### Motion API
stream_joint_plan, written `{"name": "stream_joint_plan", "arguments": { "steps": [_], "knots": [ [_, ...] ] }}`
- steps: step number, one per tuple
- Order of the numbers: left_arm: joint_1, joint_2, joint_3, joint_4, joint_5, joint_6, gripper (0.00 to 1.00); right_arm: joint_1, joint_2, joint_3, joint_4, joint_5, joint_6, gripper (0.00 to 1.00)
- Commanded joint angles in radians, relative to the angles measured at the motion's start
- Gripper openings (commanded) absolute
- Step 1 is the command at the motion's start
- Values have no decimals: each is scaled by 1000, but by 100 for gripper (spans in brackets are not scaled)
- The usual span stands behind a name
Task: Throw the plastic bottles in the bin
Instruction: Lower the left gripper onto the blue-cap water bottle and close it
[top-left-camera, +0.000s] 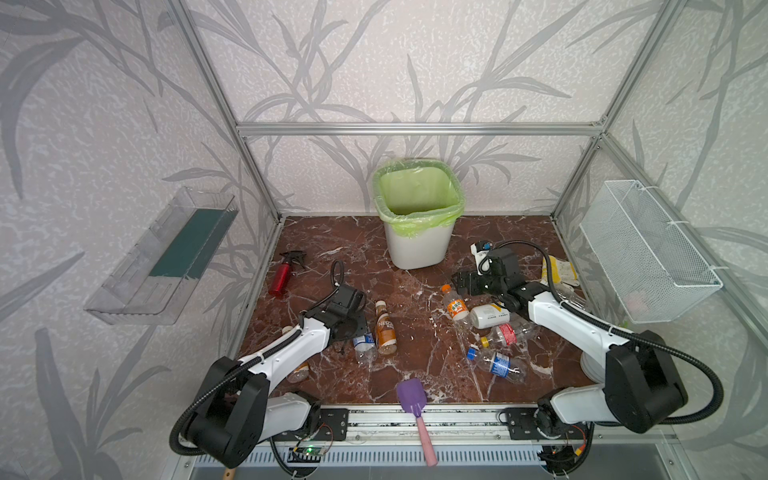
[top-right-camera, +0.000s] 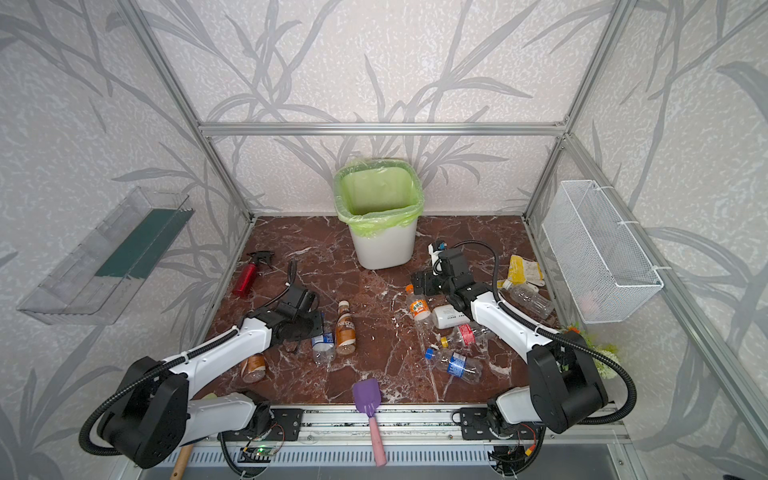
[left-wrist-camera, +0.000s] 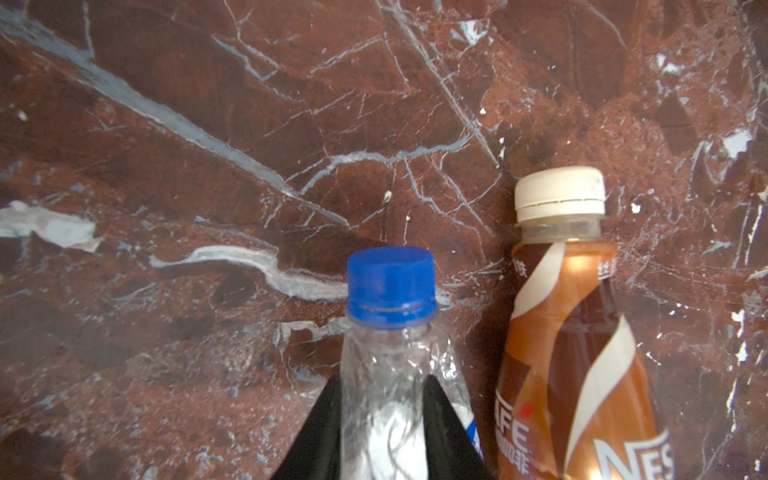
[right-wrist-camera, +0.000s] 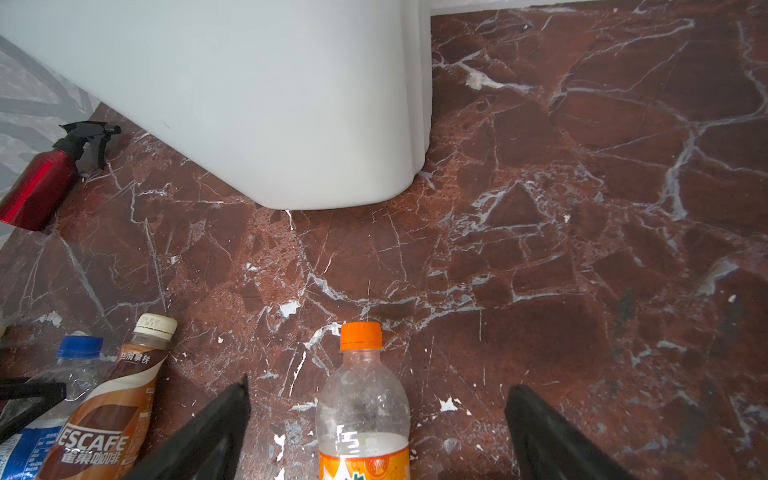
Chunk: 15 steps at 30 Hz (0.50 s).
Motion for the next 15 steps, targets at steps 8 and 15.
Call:
{"name": "stream_joint_plan", "arguments": {
  "steps": [8, 15],
  "knots": [
    [0, -6, -17, 20, -6, -16, 28, -3, -2, 15, -9, -6, 2, 97],
    [6, -27, 17, -9, -44, 2, 24, -3, 19, 29, -10, -14, 1, 97]
  ]
}}
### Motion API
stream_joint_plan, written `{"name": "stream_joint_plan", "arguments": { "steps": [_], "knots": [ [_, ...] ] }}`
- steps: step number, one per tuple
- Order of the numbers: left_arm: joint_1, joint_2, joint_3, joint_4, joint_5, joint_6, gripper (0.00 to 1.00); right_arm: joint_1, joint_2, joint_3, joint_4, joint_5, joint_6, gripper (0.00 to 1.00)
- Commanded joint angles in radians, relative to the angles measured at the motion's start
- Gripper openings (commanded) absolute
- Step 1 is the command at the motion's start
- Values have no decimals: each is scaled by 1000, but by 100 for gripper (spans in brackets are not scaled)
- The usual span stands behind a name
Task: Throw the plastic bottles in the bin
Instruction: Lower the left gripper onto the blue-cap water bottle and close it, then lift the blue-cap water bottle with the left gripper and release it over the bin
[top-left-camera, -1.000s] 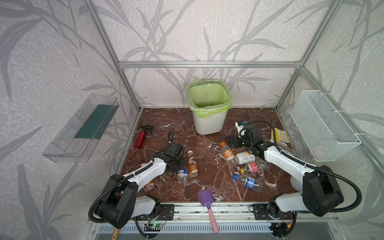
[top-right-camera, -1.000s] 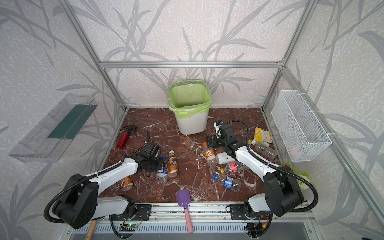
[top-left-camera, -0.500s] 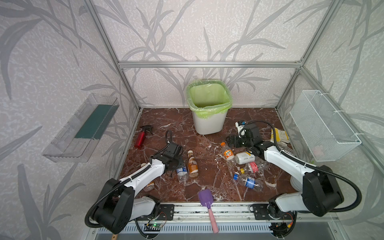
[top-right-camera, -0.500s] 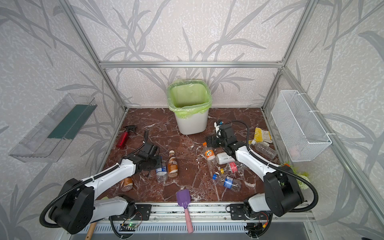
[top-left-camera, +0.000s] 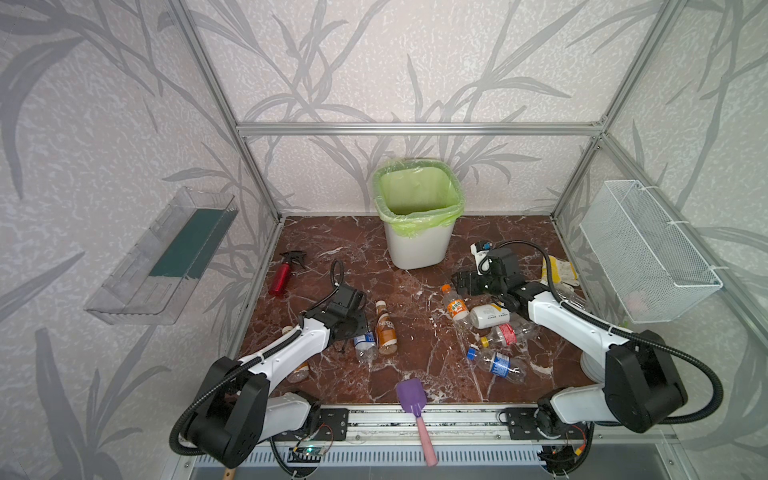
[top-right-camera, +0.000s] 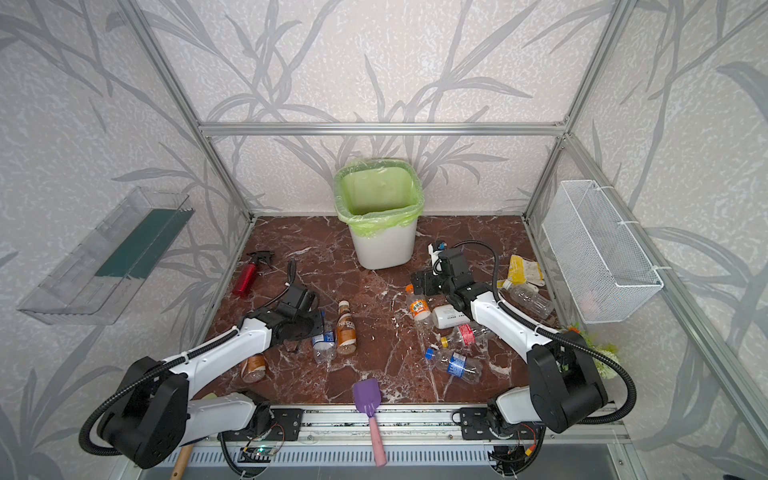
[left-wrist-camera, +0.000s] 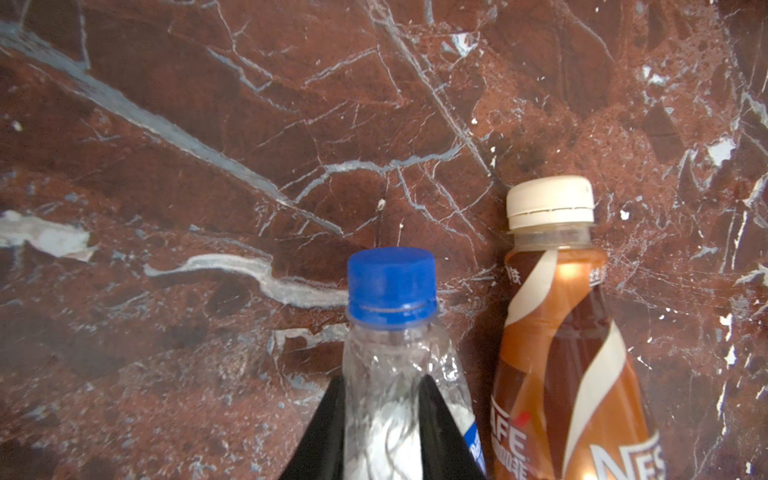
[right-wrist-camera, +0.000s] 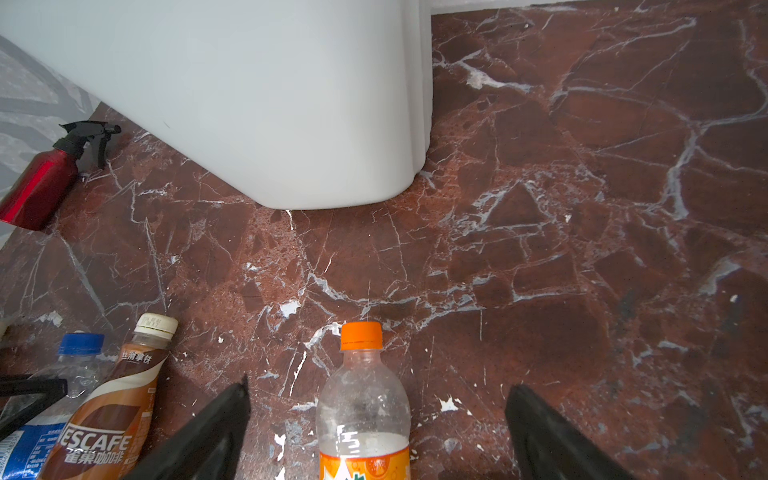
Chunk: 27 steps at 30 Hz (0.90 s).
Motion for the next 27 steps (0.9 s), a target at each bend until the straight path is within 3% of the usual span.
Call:
{"name": "stream_joint_plan", "arguments": {
  "steps": [1, 18, 27],
  "knots": [
    [7, -32, 26, -30, -47, 9, 24, -3, 16, 28, -9, -11, 1, 97],
    [104, -322, 113, -23, -115, 129, 24, -3, -2, 28, -73, 0, -6, 96],
    [119, -487, 167, 123, -83, 254, 23, -3, -8, 18, -89, -2, 7, 95]
  ]
}}
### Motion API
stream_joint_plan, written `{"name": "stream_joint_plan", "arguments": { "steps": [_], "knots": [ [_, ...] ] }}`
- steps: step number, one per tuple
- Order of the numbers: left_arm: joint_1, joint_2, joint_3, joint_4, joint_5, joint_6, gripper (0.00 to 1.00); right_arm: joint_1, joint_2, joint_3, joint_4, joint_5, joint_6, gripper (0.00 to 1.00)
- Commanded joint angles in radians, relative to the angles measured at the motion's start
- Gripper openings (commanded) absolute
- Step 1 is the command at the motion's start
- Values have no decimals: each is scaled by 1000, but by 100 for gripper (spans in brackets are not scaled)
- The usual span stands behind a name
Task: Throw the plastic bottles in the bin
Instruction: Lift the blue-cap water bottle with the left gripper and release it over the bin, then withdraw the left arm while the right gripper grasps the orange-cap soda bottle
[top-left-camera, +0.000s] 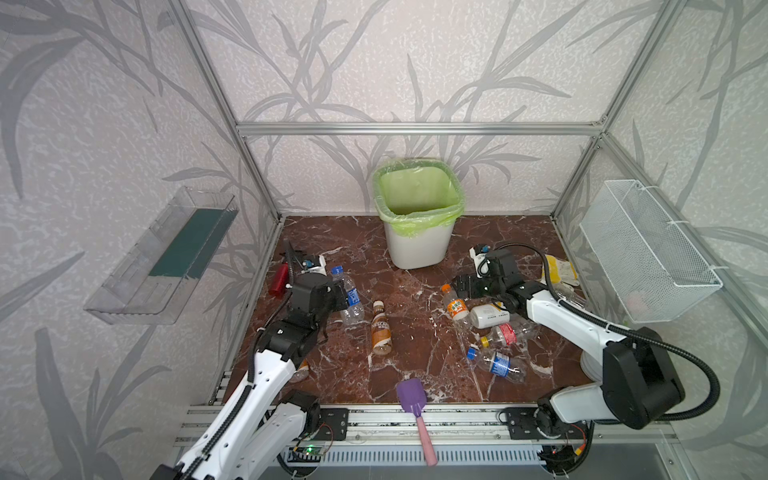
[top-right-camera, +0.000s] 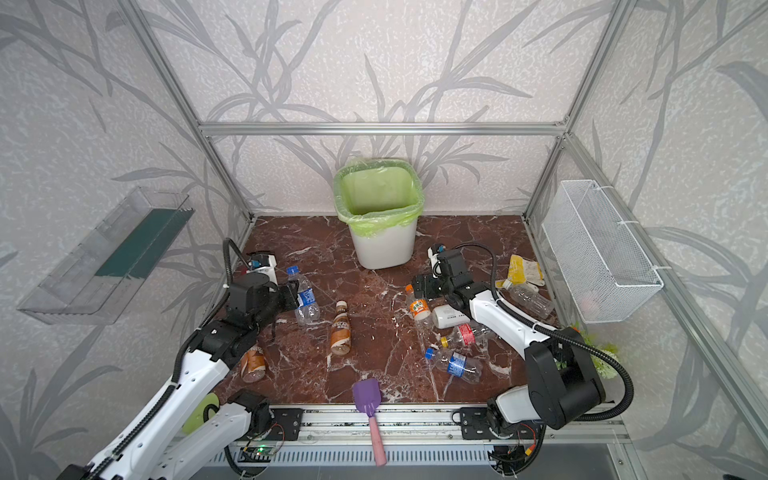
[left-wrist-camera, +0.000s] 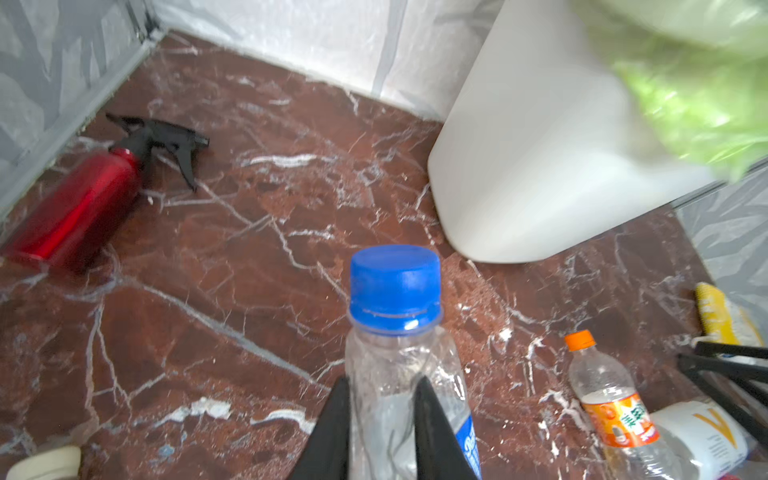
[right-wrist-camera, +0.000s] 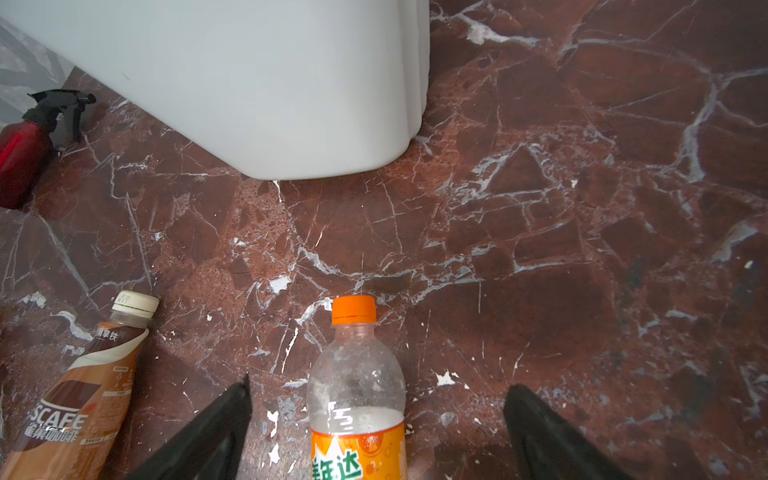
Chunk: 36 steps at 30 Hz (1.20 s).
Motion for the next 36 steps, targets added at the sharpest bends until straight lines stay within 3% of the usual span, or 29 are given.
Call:
{"name": "stream_joint_plan", "arguments": {
  "steps": [1, 7, 11, 14, 18, 20, 22, 23, 24, 27, 31, 36],
  "knots": [
    [5, -60, 43, 106, 5, 76, 23, -3, -25, 8, -22, 4, 10, 95],
    [5, -97, 72, 302, 78, 121, 23, -3, -36, -22, -9, 6, 23, 95],
    [4, -5, 171, 453, 163, 158, 23, -3, -50, -42, 9, 15, 25, 95],
    [1, 183, 368, 559, 232, 176, 23, -3, -67, -64, 36, 19, 32, 95],
    [-9, 592, 862, 442, 347, 172, 24, -3, -83, -95, 86, 8, 56, 95],
    [-7, 812, 1112, 287, 435, 190, 37, -3, -84, -110, 114, -4, 69, 95],
    [-10, 966, 1401, 6, 510, 249, 57, -1, -84, -114, 118, -18, 76, 95],
    [-11, 1001, 1484, -92, 510, 277, 82, -1, -88, -118, 118, -21, 76, 95],
    [-11, 1006, 1524, -151, 493, 294, 98, 0, -92, -128, 121, -18, 76, 95],
    [-5, 877, 1382, -149, 402, 339, 99, 0, -85, -139, 136, -18, 75, 95],
    [10, 582, 969, 6, 161, 306, 99, 1, -52, -107, 123, -33, 57, 95],
    [71, 350, 623, -21, 59, 237, 99, 4, -42, -62, 63, -32, -3, 95]
  ]
}}
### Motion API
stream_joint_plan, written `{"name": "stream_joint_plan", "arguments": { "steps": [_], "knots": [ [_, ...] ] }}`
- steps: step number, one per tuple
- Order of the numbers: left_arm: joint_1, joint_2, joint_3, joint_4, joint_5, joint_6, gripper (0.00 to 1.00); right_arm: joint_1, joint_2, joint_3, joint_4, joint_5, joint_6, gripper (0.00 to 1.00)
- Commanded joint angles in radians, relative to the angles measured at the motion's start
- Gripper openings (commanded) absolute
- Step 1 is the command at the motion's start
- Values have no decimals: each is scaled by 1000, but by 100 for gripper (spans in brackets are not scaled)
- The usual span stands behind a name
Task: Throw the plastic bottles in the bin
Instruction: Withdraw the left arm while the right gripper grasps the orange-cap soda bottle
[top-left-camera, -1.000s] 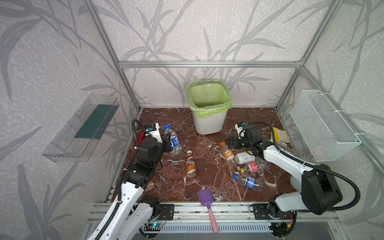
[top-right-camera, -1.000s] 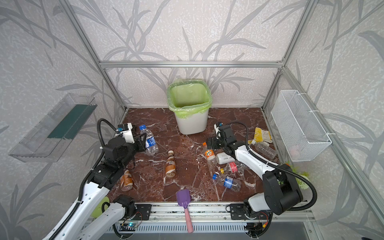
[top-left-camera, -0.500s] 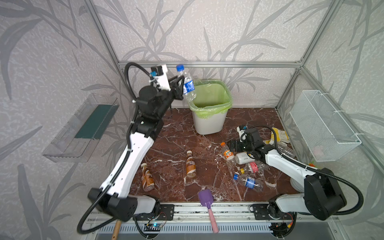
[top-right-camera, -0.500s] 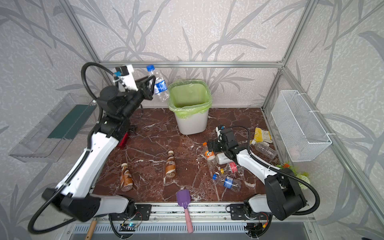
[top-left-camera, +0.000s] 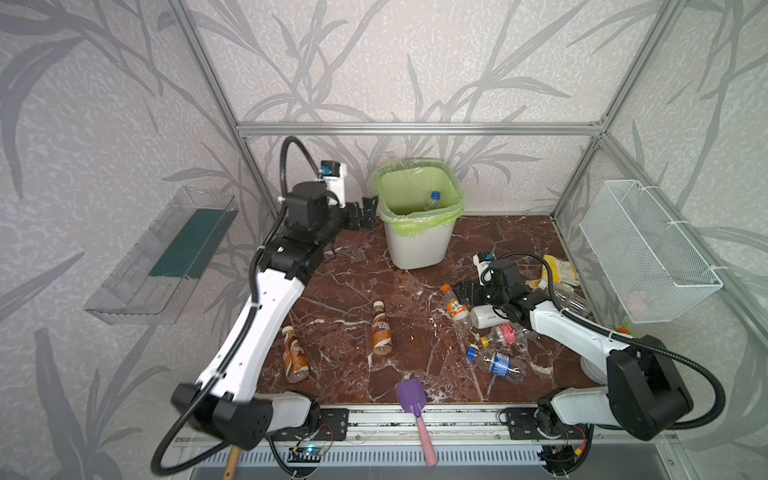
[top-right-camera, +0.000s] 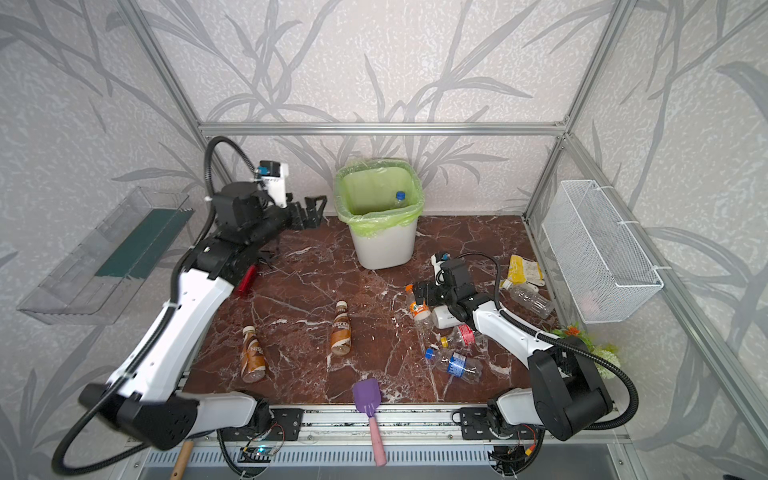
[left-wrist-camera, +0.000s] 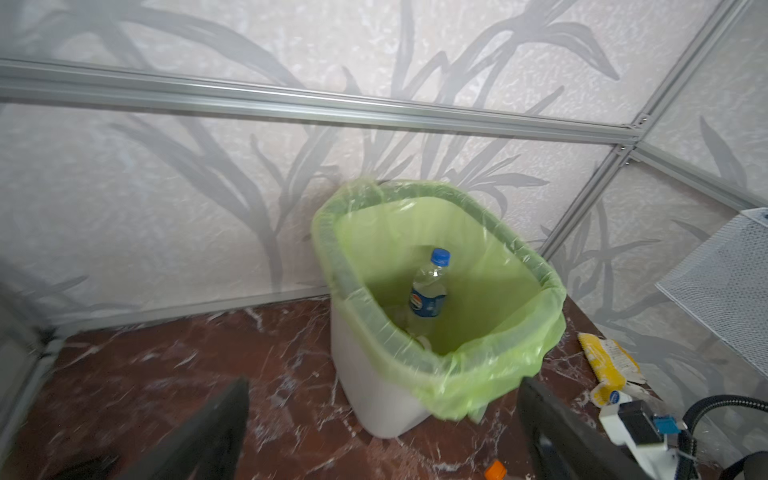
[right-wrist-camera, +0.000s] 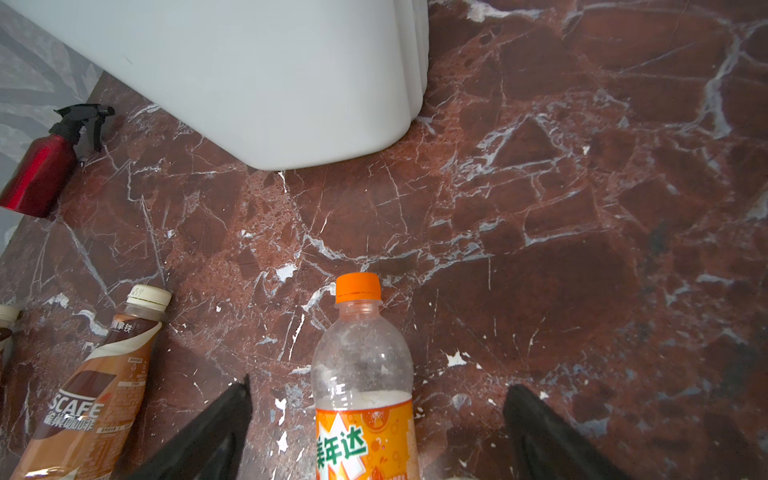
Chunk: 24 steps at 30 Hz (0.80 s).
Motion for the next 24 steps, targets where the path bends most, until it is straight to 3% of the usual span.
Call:
{"name": "stream_joint_plan", "arguments": {
  "steps": [1, 6, 11, 24],
  "knots": [
    [42, -85, -139, -23, -122, -41, 99, 6, 11, 59, -57, -13, -68, 95],
    [101, -143, -353, -98, -136, -135, 97, 40, 43, 131, -207, -6, -179, 95],
    [103, -133, -521, -48, -102, -215, 94, 92, 120, 219, -336, 27, -237, 95],
    [103, -24, -500, -58, -8, -237, 92, 176, 265, 249, -375, 157, -152, 92]
  ]
}}
